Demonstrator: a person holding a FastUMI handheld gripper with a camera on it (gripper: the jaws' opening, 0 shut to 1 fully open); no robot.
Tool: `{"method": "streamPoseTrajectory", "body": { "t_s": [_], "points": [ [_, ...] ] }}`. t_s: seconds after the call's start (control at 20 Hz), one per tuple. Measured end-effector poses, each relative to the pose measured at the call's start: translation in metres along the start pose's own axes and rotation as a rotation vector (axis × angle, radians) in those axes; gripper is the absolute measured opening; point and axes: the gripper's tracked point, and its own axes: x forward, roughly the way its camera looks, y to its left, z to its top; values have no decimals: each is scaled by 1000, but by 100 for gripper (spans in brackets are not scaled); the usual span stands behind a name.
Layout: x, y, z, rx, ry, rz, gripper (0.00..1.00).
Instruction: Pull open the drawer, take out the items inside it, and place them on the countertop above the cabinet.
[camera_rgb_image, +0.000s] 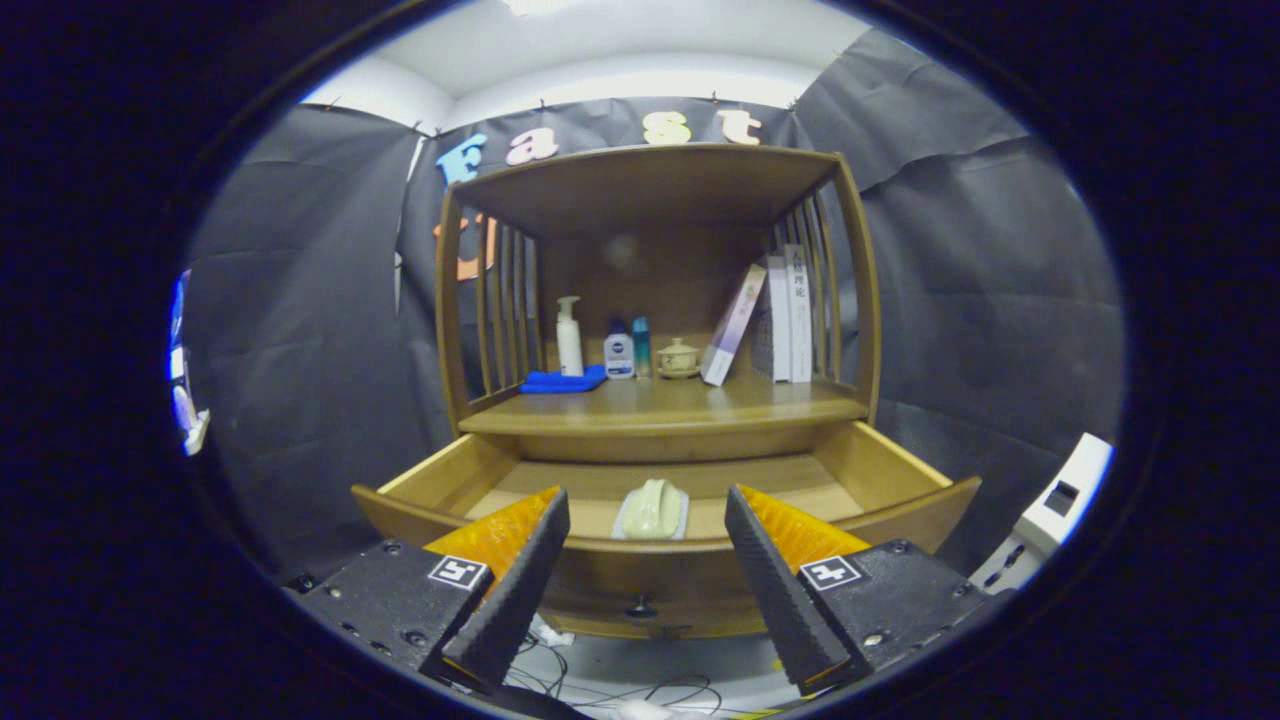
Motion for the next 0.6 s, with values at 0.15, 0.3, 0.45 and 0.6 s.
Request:
{"method": "streamPoseTrajectory", "body": {
  "t_s": [0.15,0.3,0.45,0.6],
  "points": [
    [23,-2,37,11,10,-4,99],
    [51,1,67,27,48,11,98],
    [81,11,86,47,102,54,98],
    [109,16,78,12,221,62,99]
  ]
}}
